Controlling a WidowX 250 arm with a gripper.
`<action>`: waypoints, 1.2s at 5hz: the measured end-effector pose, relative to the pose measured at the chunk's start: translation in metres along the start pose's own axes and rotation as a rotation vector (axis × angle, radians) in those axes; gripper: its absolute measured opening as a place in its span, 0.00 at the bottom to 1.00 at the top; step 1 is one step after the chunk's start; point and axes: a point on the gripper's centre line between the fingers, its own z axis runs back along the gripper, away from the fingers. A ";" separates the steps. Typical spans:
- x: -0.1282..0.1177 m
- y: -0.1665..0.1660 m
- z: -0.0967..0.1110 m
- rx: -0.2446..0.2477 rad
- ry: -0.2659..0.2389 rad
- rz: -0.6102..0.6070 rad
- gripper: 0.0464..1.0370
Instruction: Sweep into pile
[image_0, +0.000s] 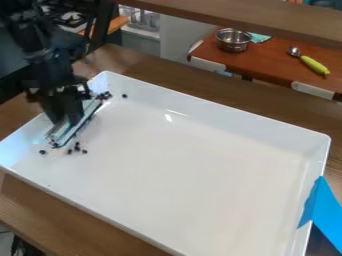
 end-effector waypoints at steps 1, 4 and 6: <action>-0.001 0.001 0.014 0.032 -0.034 -0.060 0.31; -0.016 -0.113 0.012 -0.316 -0.013 -0.043 0.31; -0.031 -0.211 -0.002 -0.255 0.015 -0.001 0.31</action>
